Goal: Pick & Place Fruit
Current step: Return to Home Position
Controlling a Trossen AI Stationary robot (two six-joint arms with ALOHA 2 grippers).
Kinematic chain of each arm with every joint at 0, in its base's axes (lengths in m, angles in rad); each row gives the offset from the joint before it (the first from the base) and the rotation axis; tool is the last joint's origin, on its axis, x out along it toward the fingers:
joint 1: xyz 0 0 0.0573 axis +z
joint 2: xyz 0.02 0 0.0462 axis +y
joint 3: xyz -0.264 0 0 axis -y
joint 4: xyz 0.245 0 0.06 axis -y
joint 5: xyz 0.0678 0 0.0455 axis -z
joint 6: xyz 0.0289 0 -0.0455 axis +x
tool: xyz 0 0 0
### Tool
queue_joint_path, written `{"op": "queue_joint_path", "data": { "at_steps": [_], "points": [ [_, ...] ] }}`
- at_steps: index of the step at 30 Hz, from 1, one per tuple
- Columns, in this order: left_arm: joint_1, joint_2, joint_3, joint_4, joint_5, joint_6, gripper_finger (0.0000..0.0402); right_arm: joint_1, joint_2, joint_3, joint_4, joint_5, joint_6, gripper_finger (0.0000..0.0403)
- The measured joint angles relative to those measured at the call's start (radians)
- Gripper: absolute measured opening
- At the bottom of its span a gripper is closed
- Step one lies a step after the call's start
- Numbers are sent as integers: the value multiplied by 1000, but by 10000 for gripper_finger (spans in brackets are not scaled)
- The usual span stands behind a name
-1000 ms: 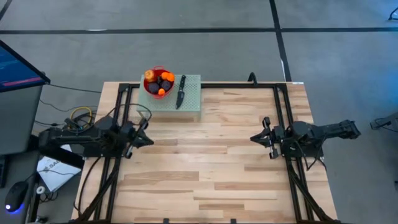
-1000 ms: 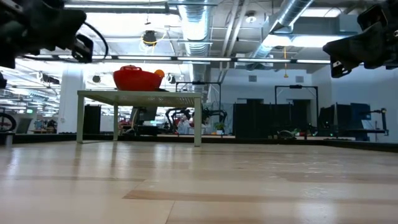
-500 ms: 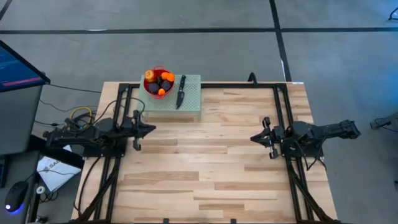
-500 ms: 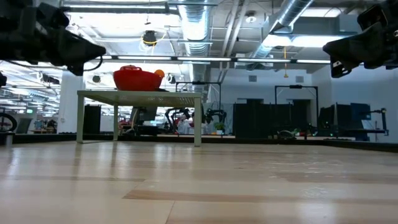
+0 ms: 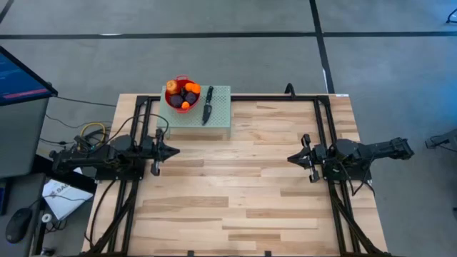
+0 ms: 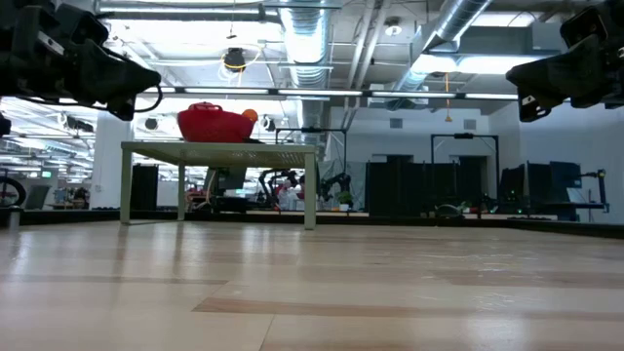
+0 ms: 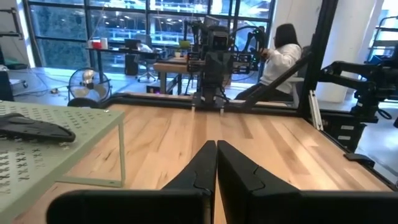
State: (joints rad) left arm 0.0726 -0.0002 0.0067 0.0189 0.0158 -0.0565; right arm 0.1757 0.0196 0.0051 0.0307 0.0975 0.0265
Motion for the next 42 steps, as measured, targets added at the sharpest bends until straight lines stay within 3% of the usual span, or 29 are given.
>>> {"op": "queue_joint_path", "data": {
  "at_steps": [42],
  "points": [
    [-27, 2, -1, 33, 2, -1, 8, 0, 0, 0, 0, 0, 0, 20]
  ]
}}
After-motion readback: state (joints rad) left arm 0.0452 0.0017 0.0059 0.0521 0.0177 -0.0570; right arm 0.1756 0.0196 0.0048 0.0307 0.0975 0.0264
